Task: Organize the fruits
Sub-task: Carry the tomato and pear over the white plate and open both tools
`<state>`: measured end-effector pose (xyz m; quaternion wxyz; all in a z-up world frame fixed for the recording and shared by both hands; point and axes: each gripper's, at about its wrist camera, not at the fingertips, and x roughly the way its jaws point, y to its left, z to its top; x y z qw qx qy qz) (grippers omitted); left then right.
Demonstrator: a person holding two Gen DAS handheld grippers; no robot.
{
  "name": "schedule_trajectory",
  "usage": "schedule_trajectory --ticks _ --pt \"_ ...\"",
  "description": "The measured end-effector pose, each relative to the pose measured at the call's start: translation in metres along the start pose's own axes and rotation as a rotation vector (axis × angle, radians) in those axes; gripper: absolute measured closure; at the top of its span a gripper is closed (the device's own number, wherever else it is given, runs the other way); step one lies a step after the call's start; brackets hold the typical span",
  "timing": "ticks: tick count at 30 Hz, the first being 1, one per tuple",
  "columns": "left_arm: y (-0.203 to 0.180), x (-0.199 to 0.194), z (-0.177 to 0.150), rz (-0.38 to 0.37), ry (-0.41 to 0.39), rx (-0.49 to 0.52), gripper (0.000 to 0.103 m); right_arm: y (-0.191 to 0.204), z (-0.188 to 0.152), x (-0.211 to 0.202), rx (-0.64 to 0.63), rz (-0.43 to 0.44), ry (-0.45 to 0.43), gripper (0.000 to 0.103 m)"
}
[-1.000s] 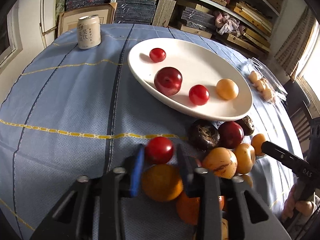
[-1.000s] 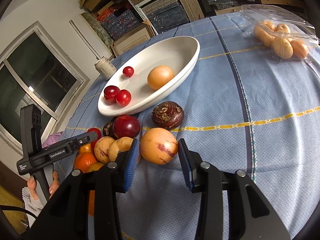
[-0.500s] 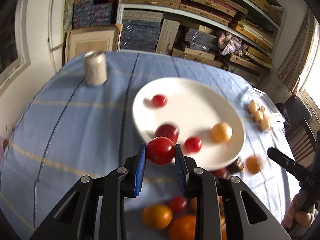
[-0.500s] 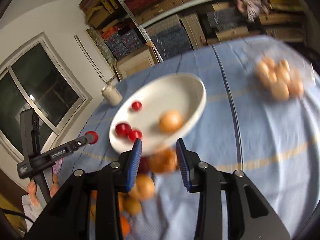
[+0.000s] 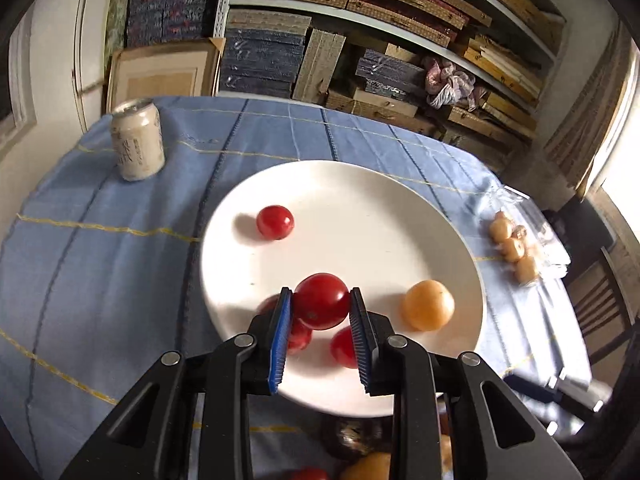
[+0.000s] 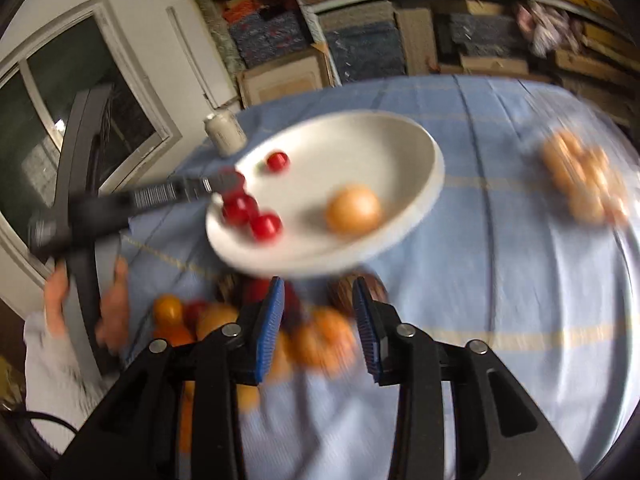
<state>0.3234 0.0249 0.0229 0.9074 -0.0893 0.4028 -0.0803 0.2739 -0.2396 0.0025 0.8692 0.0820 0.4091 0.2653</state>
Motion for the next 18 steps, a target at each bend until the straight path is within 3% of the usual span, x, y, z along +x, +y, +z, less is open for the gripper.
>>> schedule_trajectory --ticks 4,9,14,18 --pt "-0.006 -0.007 -0.003 0.001 -0.014 0.015 0.074 -0.013 -0.022 0.002 0.049 0.007 0.022 0.067" --pt "-0.014 -0.019 -0.007 -0.019 -0.023 0.032 0.074 -0.017 -0.021 0.025 0.126 0.099 0.076 0.064" --pt "-0.018 -0.016 -0.01 -0.016 -0.014 0.048 0.074 -0.017 -0.027 0.027 0.14 0.115 0.048 0.065" --pt "-0.014 -0.016 -0.003 -0.004 -0.023 0.042 0.074 -0.014 -0.017 0.005 0.123 0.086 -0.031 0.065"
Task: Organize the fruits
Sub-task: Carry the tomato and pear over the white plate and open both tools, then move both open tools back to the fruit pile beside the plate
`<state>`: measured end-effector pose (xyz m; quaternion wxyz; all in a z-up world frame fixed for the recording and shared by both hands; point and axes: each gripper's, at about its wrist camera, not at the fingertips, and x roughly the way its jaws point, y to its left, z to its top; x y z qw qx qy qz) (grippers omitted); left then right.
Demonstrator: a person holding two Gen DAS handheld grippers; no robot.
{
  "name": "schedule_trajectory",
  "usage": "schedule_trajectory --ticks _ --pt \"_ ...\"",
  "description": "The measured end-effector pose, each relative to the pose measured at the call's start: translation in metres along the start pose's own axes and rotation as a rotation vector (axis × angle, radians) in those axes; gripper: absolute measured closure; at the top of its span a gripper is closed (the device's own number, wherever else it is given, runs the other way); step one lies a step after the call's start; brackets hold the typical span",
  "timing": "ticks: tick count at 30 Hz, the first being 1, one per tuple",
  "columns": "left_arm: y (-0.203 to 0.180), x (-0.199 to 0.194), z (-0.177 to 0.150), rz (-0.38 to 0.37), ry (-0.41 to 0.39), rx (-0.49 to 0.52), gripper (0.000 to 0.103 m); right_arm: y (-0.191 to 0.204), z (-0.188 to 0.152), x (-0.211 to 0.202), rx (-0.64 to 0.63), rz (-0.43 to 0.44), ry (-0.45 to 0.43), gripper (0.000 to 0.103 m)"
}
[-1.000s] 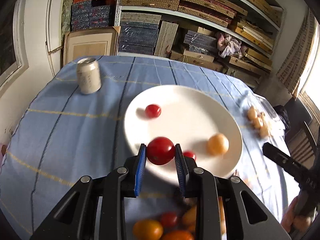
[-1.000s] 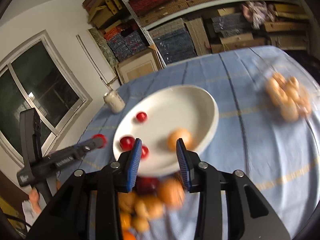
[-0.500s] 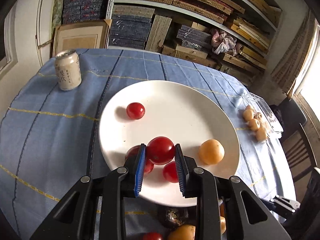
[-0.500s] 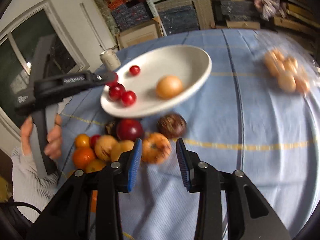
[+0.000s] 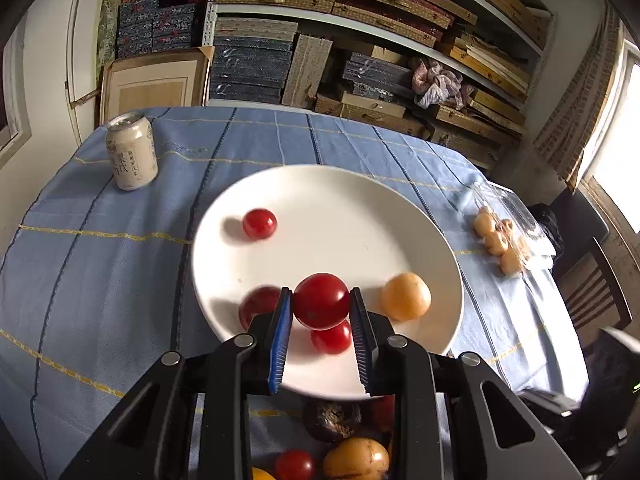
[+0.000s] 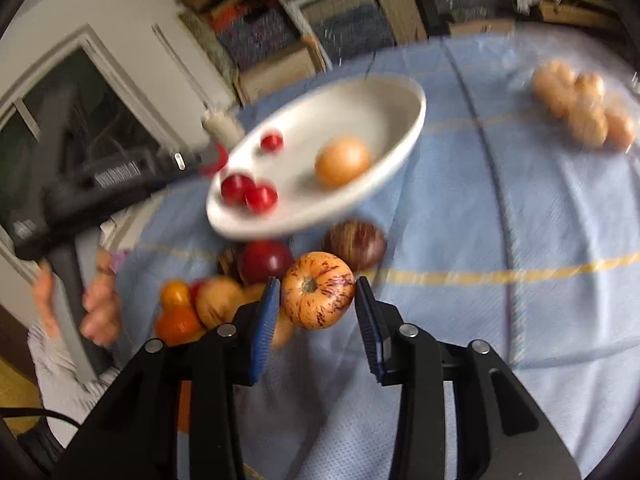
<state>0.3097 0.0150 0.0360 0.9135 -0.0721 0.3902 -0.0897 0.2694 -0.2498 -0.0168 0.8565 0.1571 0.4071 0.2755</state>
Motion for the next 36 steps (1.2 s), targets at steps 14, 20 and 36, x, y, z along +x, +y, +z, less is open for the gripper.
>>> schedule_trajectory --ticks 14,20,36 --pt "0.034 0.069 0.035 0.062 0.094 -0.043 0.074 0.027 0.104 0.107 -0.06 -0.132 -0.017 0.065" --pt "0.033 0.078 0.031 0.079 0.112 -0.035 0.073 0.025 0.108 0.102 -0.08 -0.129 -0.028 0.064" --pt "0.012 -0.042 -0.036 0.203 -0.019 0.106 0.033 0.061 0.035 -0.047 -0.142 -0.035 -0.225 0.01"
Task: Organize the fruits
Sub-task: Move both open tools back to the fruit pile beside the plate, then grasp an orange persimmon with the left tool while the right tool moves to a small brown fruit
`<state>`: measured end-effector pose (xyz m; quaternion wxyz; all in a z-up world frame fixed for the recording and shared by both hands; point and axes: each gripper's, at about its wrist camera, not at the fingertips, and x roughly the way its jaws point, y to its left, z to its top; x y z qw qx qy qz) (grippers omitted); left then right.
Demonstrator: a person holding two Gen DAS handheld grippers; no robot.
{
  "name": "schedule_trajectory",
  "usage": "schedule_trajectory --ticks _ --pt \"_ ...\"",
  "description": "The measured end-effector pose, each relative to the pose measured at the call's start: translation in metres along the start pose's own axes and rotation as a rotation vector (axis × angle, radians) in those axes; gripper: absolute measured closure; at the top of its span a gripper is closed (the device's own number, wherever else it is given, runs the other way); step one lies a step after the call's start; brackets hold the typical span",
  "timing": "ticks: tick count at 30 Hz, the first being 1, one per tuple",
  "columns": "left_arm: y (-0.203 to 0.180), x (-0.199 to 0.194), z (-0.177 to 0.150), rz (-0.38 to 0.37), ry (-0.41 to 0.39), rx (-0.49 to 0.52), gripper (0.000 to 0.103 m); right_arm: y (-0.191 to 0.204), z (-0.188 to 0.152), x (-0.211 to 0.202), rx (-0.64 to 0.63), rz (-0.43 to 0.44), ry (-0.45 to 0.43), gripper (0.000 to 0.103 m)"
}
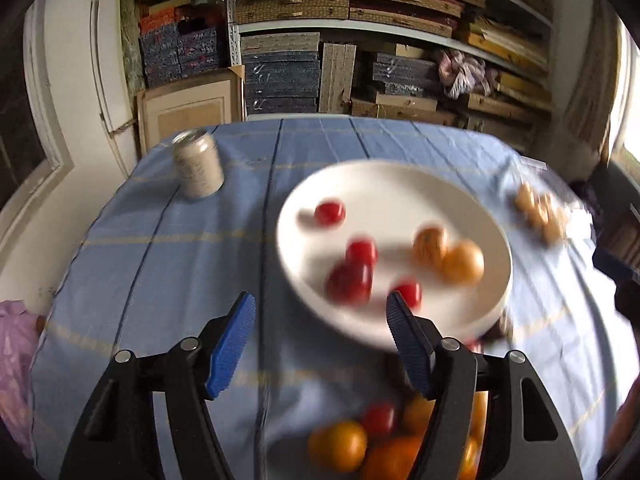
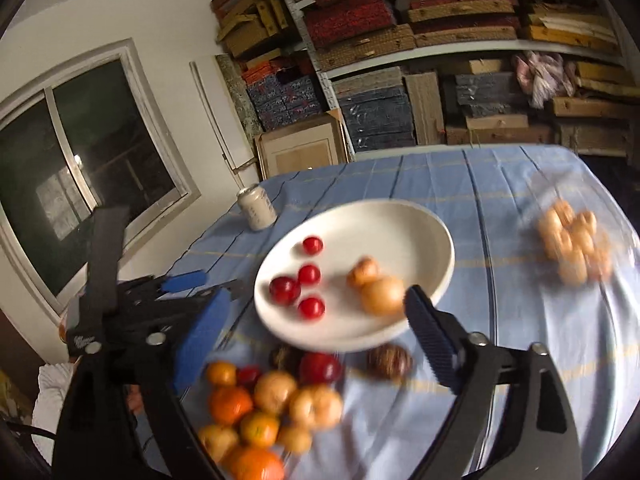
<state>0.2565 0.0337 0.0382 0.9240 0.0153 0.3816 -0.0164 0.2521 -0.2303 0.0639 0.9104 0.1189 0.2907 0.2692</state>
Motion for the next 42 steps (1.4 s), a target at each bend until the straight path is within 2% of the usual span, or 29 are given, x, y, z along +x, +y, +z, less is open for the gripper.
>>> schedule_trajectory --ticks 3,7,10,16,18,20,24,26,29,33,42 --pt "0.006 -0.011 -0.039 0.006 0.013 -0.028 0.03 -0.013 -0.032 -0.014 0.078 0.022 0.0 0.006" --pt "0.023 -0.004 -0.062 -0.035 0.062 -0.12 0.029 -0.041 -0.063 -0.013 0.237 0.044 0.042 0.005" --pt "0.028 0.0 -0.067 -0.058 0.084 -0.136 0.029 -0.052 -0.064 -0.014 0.254 0.02 0.03 0.005" --pt "0.03 0.014 -0.072 -0.124 0.137 -0.132 0.026 -0.069 -0.065 -0.011 0.319 0.03 0.053 0.005" --pt "0.035 0.015 -0.073 -0.148 0.154 -0.156 0.026 -0.068 -0.063 -0.007 0.322 0.027 0.061 0.005" --pt "0.042 0.019 -0.073 -0.203 0.183 -0.209 0.026 -0.065 -0.064 -0.005 0.316 0.026 0.067 0.005" --pt "0.044 0.022 -0.075 -0.231 0.195 -0.229 0.034 -0.063 -0.064 -0.004 0.306 0.02 0.072 0.005" --pt "0.041 0.02 -0.074 -0.234 0.194 -0.216 0.046 -0.064 -0.065 -0.002 0.31 0.016 0.075 0.005" --pt "0.036 0.018 -0.074 -0.246 0.186 -0.198 0.058 -0.065 -0.065 0.0 0.316 0.013 0.079 0.005" --pt "0.032 0.014 -0.074 -0.235 0.177 -0.182 0.059 -0.065 -0.066 0.001 0.313 0.015 0.086 0.005" --pt "0.028 0.008 -0.076 -0.26 0.178 -0.175 0.059 -0.056 -0.069 0.01 0.285 0.045 0.131 0.005"
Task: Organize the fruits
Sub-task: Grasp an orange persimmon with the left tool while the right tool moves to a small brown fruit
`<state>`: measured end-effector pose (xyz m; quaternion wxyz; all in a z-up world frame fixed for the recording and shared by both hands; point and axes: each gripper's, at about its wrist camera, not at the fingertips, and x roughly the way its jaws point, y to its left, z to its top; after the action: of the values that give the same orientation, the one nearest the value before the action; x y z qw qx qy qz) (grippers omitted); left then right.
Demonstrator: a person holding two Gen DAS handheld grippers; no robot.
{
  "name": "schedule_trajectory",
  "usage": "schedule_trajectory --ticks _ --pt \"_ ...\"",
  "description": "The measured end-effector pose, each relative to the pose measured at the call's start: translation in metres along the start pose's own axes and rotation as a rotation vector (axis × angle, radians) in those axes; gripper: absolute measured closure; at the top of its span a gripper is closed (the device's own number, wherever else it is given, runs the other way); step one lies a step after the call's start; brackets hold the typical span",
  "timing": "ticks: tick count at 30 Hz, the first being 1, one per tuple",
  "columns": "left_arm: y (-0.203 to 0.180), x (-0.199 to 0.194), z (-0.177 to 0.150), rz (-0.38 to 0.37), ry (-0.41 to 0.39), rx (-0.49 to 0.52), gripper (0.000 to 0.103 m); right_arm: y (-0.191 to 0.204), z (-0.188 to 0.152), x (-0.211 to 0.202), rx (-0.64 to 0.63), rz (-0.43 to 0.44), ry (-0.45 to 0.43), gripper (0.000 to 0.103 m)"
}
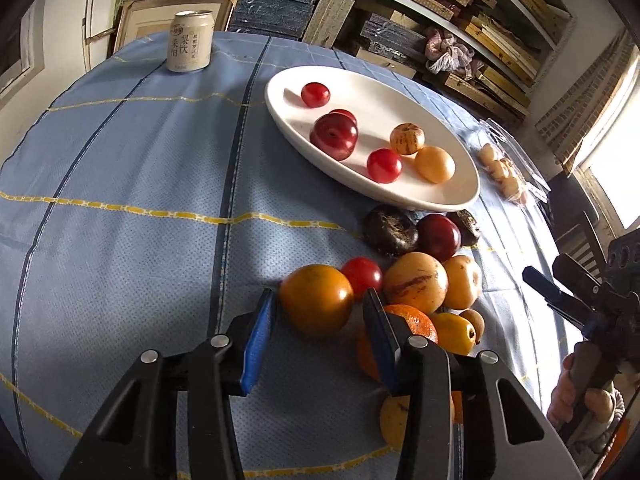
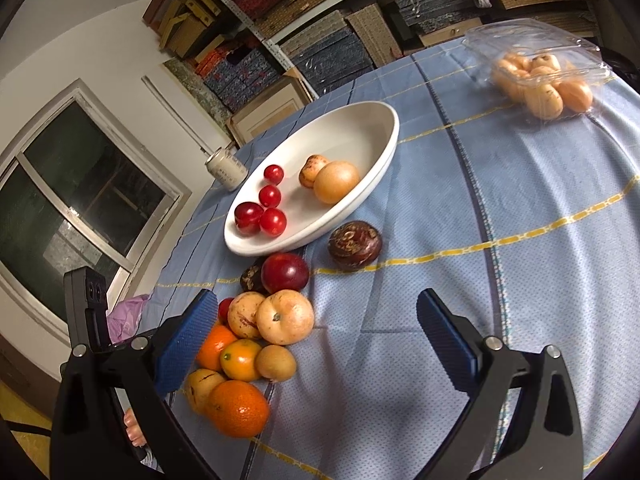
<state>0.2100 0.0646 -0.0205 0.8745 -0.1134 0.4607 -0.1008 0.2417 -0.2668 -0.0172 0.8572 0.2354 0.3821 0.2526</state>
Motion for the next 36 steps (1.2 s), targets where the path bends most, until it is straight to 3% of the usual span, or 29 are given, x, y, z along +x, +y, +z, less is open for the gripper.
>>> schedule_trajectory --ticks 5,19,23,25,27,29,36 --pt "-0.005 0.001 -0.002 0.001 -0.006 0.018 0.065 0.003 -0.001 0.0 -0.009 0.011 0.007 0.005" --pt "-0.004 0.004 -0.002 0.038 -0.012 0.04 0.064 0.007 -0.004 0.0 -0.017 0.049 0.031 0.005" --pt "-0.003 0.004 -0.002 0.051 -0.021 0.05 0.064 0.013 -0.009 0.003 -0.043 0.107 0.093 0.006" --pt "-0.001 0.003 -0.002 0.054 -0.021 0.043 0.064 0.017 -0.012 0.004 -0.049 0.153 0.13 0.015" --pt "0.0 0.003 -0.002 0.056 -0.021 0.04 0.064 0.016 -0.015 0.011 -0.022 0.223 0.19 0.051" --pt "0.0 0.003 -0.002 0.055 -0.019 0.04 0.064 0.012 -0.018 0.018 0.014 0.252 0.235 0.067" --pt "-0.004 0.003 -0.003 0.057 -0.019 0.051 0.064 0.016 -0.026 0.026 0.005 0.236 0.28 0.068"
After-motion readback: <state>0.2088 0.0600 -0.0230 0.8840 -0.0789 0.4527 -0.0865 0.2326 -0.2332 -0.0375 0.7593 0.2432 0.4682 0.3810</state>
